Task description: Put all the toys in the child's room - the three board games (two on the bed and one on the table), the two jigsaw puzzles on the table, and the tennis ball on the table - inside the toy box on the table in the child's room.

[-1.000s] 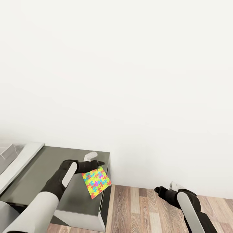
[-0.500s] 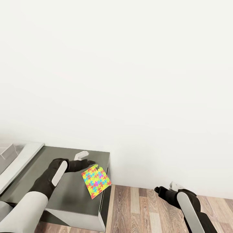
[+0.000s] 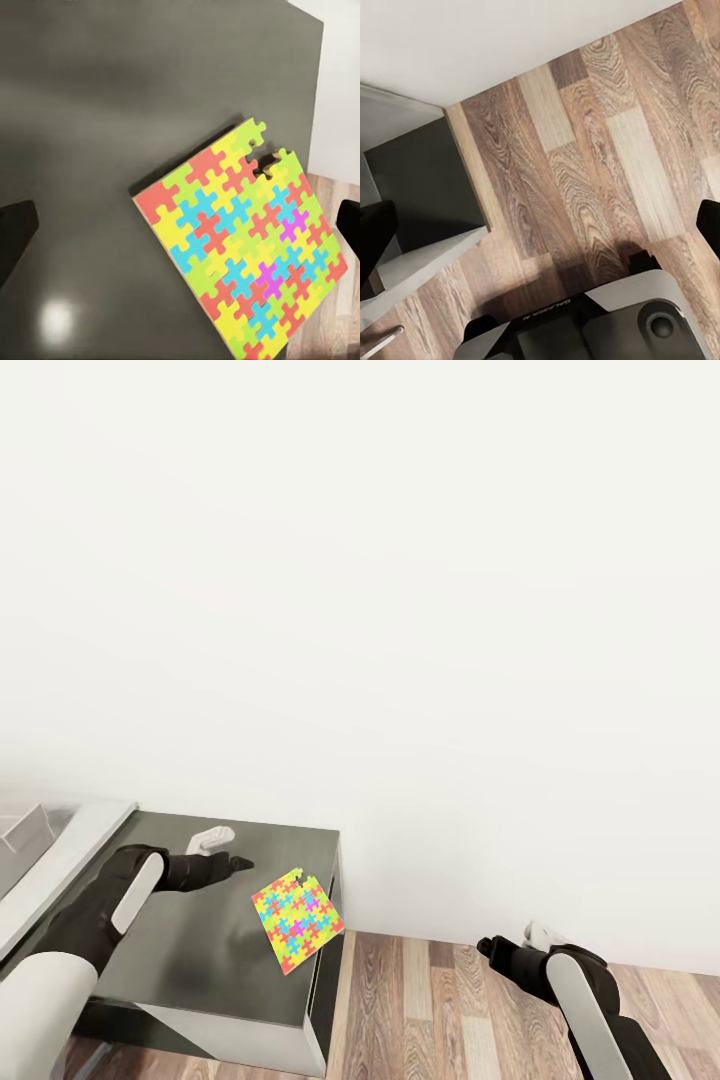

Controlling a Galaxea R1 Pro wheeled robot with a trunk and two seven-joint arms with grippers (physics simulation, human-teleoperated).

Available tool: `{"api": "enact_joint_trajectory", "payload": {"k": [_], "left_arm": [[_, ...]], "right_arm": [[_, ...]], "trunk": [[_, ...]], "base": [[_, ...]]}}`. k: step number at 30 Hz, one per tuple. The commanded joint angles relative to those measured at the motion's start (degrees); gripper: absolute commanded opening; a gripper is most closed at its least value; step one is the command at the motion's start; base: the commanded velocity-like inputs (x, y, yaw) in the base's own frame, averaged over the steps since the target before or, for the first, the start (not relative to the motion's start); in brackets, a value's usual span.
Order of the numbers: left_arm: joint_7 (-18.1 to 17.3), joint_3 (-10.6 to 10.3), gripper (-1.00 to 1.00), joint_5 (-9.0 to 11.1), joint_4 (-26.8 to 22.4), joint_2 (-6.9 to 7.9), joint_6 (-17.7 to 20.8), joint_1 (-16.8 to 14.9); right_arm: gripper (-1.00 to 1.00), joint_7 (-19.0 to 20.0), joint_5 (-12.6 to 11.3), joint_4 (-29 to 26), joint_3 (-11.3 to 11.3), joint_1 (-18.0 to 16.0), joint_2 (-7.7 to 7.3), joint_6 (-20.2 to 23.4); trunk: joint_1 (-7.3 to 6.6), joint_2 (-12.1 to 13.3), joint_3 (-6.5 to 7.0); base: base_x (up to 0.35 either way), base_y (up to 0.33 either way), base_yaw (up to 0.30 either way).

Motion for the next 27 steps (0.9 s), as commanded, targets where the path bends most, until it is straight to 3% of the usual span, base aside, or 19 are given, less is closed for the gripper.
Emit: {"api": "enact_joint_trajectory", "payload": {"k": [1, 27], "left_arm": [[-0.36, -0.10, 1.00, -0.31, -0.03, 0.09, 0.12, -0.05], [0.00, -0.29, 1.00, -1.05, 1.61, 0.06, -0.39, -0.66]], "right_arm": [[1.00, -0.57, -0.60, -0.07, 0.00, -0.05, -0.01, 0.13], [1.00, -0.57, -0.71, -0.24, 0.50, -0.05, 0.12, 0.22]], "trunk": [[0.04, -0.12, -0.12], [0.04, -0.12, -0.12]], "base": [[0.000, 0.000, 0.000], [0.000, 0.000, 0.000]]}}
